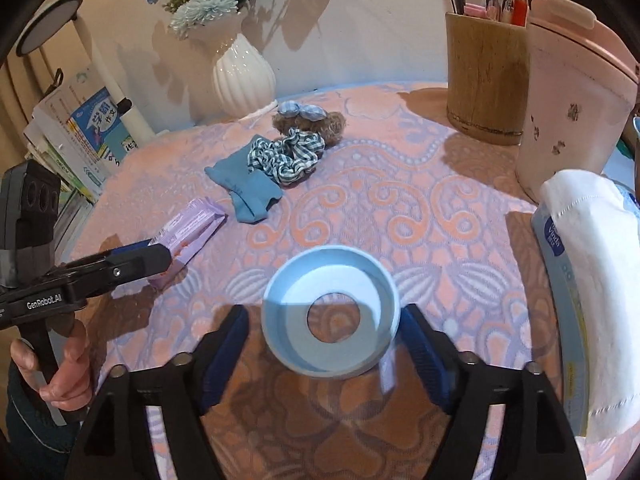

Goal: Organize soft objects
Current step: 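Carry the lilac packet and light-blue cup to the amber bowl and release both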

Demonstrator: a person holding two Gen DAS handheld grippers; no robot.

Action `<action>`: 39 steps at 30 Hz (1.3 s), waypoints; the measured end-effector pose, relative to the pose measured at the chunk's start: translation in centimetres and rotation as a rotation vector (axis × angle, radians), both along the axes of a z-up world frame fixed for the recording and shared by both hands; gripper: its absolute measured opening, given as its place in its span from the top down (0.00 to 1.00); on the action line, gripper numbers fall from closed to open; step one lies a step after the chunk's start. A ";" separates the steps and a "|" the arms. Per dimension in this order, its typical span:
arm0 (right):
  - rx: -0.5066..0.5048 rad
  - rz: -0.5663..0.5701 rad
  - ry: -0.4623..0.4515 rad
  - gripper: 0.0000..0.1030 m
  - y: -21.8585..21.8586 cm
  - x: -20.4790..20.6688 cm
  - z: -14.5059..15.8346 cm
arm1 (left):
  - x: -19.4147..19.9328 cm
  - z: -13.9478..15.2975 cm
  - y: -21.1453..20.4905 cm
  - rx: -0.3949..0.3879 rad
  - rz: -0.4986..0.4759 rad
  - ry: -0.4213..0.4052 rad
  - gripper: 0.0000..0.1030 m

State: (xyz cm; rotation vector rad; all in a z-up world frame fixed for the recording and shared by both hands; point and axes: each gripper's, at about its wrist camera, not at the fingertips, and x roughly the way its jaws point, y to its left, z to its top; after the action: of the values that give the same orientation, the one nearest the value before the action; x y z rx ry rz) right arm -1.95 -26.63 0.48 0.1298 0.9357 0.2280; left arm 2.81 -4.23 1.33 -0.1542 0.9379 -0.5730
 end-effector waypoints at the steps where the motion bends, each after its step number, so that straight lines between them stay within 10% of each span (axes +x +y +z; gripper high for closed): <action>1: -0.011 0.003 -0.003 0.18 0.1 -0.1 0.0 | 0.0 0.0 -0.2 0.023 0.004 -0.010 0.33; 10: -0.076 0.000 -0.010 0.15 1.0 -0.3 -0.2 | -1.0 -0.2 -2.8 0.245 -0.013 -0.108 0.63; 14: -0.128 -0.030 -0.019 0.35 1.3 -0.3 -0.1 | -1.1 -0.1 -3.0 0.274 -0.007 -0.124 0.64; 27: -0.172 0.021 -0.164 0.37 2.8 -2.7 1.5 | -1.6 0.2 -2.5 0.254 0.040 -0.116 0.64; 35: -0.057 -0.010 -0.199 0.37 0.7 -4.5 3.3 | -4.0 2.7 -3.6 0.193 0.030 -0.158 0.64; 39: 0.160 -0.015 -0.161 0.37 -2.3 -5.7 5.2 | -5.8 5.4 -6.7 0.183 -0.030 -0.223 0.64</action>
State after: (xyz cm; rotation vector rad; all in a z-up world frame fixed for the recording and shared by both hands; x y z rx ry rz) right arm -7.66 -28.91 5.73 0.2624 0.7554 0.2953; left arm -3.00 -10.88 6.73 0.0872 0.7718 -0.5174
